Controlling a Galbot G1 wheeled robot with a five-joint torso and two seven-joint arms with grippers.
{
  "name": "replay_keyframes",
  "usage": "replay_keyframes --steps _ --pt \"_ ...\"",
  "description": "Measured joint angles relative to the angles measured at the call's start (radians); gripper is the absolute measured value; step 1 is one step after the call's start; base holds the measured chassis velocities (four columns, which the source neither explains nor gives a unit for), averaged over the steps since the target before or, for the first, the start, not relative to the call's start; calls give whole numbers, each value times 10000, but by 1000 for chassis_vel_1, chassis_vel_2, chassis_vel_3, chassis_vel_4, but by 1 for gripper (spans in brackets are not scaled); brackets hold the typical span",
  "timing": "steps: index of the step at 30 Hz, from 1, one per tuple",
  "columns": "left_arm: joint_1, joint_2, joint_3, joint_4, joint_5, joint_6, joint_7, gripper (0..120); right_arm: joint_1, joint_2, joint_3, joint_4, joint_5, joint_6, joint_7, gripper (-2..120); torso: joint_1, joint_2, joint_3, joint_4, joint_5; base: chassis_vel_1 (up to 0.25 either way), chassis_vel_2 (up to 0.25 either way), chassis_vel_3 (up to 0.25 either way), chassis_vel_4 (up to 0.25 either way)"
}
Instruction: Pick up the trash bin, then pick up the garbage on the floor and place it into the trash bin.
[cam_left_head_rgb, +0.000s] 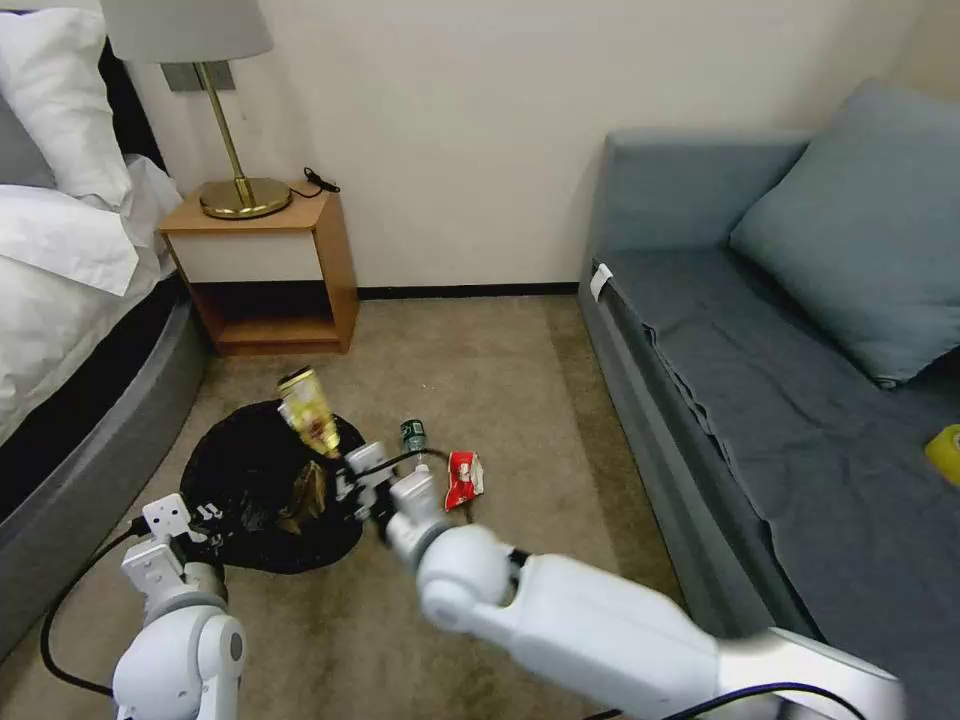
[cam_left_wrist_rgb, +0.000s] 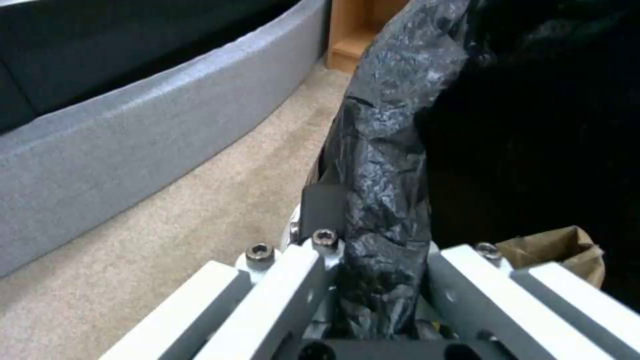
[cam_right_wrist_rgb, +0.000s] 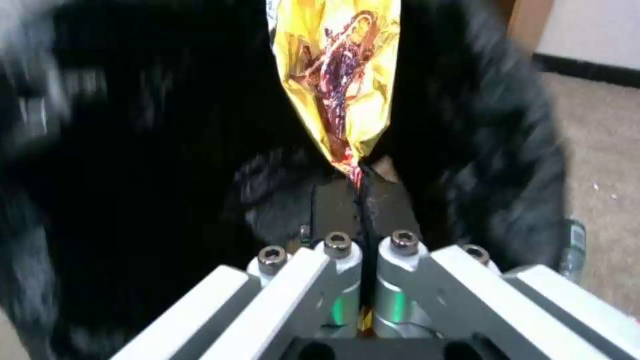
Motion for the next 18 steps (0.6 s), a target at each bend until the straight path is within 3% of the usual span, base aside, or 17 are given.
replay_keyframes --steps 3,6,10,11,18 --pt "-33 -46 -5 -16 -14 45 0 2 -114 85 -162 -14 -61 -77 95 0 0 0 -1 -2 1 0 0 0 0" --pt "-64 -119 14 -10 -19 57 1 2 -151 177 -255 9 -21 -152 215 15 0 0 0 -1 2 0 0 0 0" --pt "-75 -148 48 0 -41 80 1 2 -76 135 -242 57 6 -153 215 23 0 0 -1 -2 2 0 0 0 0" --pt "-90 -160 64 10 -42 86 2 2 -38 88 -213 94 21 -152 211 32 0 0 -1 -2 3 0 0 0 0" --pt "-139 -201 128 33 -16 101 34 2 -60 -92 -64 118 -109 -68 52 55 0 0 -1 -2 3 0 0 0 0"
